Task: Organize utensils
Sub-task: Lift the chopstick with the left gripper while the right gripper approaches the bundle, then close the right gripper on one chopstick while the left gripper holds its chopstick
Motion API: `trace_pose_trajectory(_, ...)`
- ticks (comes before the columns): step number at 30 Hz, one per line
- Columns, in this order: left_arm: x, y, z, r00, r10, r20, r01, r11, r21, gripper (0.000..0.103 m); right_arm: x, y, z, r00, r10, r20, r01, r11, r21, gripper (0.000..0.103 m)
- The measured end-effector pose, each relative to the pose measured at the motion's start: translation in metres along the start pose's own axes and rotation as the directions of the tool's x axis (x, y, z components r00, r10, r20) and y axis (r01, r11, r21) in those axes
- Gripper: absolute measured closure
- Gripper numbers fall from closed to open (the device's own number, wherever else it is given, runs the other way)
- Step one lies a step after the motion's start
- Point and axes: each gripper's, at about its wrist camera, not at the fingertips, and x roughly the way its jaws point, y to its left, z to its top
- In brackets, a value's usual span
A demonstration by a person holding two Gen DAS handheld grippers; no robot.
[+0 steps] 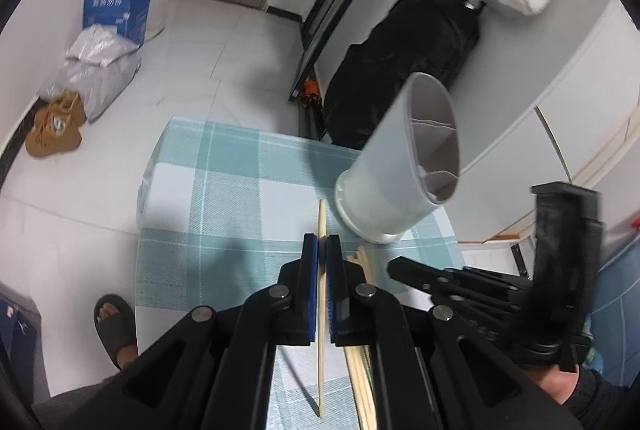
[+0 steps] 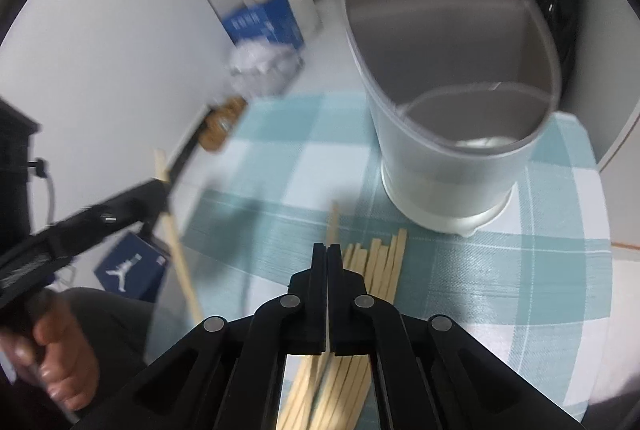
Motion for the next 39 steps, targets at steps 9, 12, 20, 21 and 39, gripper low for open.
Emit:
trace_pose_trajectory(9,-0.003,-0.025,-0.009,0.998,0.064,-0.02,-0.063,0.995,0.072,0.103,-0.01,-0.01,-0.008,0.998,0.049,0.04,-0.05,0.999,0.016,0.1)
trace_pose_trajectory(12,-0.006,-0.024,-0.012,0.996,0.081,-0.024,-0.079,0.994,0.074,0.103,0.003,-0.023,-0.006,0.998,0.051,-0.029,-0.05,0.998,0.043,0.099)
trace_pose_trajectory(20,0.0,-0.013,-0.013,0.994,0.1,-0.034,-0.099,0.994,0.038,0.103,0.042,0.005,-0.002,0.987,0.004,-0.159,-0.026,0.99,-0.137,0.067)
trace_pose_trajectory(21,0.0,-0.011,-0.013,0.994,0.101,-0.032,-0.1,0.994,0.035,0.103,0.051,0.01,0.0,0.985,-0.004,-0.175,-0.025,0.987,-0.16,0.067)
trace_pose_trajectory(39,0.0,0.026,-0.008,0.998,0.051,-0.028,-0.053,0.995,-0.085,0.103,0.085,0.019,0.014,0.981,-0.086,-0.175,0.035,0.961,-0.274,0.099)
